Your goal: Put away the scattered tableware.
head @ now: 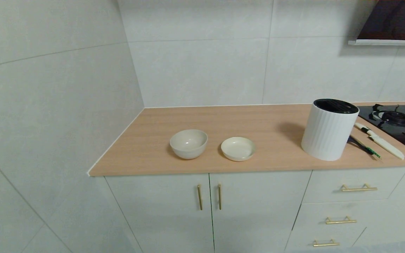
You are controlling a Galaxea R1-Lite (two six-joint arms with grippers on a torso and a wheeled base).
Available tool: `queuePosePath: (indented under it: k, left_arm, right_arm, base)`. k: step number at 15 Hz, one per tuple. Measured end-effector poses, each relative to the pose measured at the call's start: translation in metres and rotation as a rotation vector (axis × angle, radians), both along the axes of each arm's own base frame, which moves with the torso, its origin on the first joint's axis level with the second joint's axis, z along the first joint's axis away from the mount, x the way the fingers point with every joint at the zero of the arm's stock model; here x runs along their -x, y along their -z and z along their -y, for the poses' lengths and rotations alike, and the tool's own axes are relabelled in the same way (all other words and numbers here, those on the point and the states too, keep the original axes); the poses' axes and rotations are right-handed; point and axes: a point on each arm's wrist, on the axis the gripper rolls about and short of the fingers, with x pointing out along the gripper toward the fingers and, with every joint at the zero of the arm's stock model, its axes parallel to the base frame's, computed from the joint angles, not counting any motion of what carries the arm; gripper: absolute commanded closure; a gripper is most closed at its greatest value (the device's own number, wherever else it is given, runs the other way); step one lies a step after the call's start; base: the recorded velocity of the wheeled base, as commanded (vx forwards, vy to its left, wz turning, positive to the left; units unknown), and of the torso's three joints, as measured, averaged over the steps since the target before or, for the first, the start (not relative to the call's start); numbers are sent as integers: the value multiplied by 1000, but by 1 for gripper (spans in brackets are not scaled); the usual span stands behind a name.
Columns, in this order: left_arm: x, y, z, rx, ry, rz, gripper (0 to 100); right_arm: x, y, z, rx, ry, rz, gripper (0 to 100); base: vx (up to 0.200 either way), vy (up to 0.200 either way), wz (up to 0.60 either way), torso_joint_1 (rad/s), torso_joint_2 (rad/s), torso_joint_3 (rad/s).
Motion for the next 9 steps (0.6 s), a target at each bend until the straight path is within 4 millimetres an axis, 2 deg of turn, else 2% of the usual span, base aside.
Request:
queuePosePath:
  k: [9]
  left_arm:
    - [0,0,0,0,1,0,0]
  right_arm:
    - [0,0,0,0,0,0,0]
  base:
    - [0,0,0,-230,529,299]
